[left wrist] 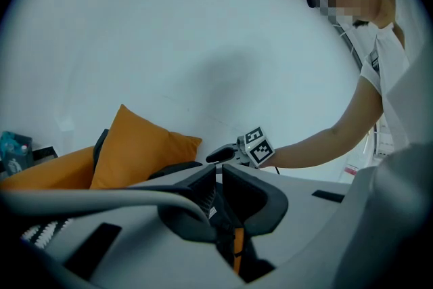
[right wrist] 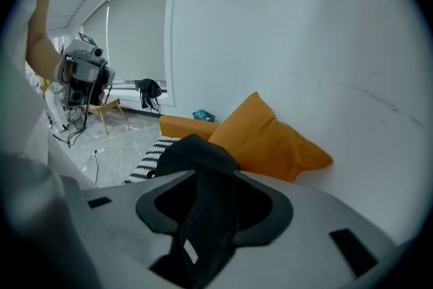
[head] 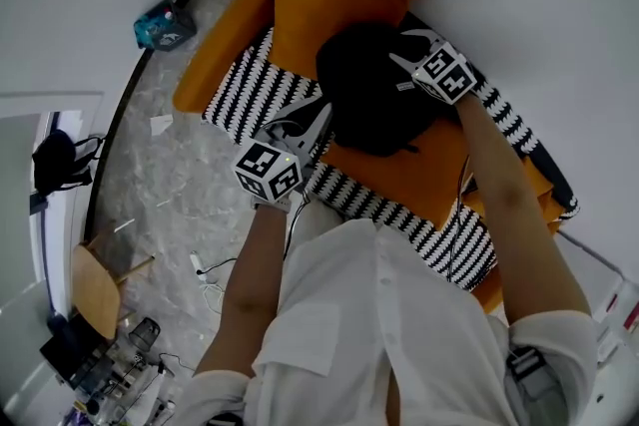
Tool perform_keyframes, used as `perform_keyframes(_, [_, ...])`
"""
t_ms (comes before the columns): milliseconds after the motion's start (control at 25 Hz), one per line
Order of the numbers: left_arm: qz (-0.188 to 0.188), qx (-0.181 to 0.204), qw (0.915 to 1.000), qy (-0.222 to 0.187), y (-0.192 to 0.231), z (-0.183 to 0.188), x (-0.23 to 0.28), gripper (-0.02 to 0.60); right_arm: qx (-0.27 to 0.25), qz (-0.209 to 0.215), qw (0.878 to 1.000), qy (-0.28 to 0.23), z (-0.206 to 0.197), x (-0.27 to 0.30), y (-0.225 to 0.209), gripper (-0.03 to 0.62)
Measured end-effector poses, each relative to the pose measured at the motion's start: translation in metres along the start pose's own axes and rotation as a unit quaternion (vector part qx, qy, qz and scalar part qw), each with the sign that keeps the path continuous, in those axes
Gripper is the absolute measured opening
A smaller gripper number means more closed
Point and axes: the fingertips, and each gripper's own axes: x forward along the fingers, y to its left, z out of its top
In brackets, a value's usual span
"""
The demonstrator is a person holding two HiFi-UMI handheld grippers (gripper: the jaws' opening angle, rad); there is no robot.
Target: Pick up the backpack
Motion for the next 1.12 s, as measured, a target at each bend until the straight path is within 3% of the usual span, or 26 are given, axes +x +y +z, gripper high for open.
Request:
perform_keyframes(480, [0.003, -0.007, 0.9999, 0.009, -0.002, -0.008, 0.01, 0.044, -0.045, 0.029, 0.996, 0.077, -0.011, 0.047, -0.015, 0.213])
perform_keyframes(840, [0.0, -0.012, 0.9998, 0.018, -0.003, -0.021, 0.009, 0.044, -0.038, 0.022, 0.997, 0.069, -0.014, 0.037, -0.002, 0.078])
perform_keyframes(1120, [-0.008, -0.012, 0.9995, 0.03, -0.013, -0.038, 0.019, 0.046, -0.007, 0.027, 0.999, 0.046, -0.027, -0.006, 0.018, 0.063])
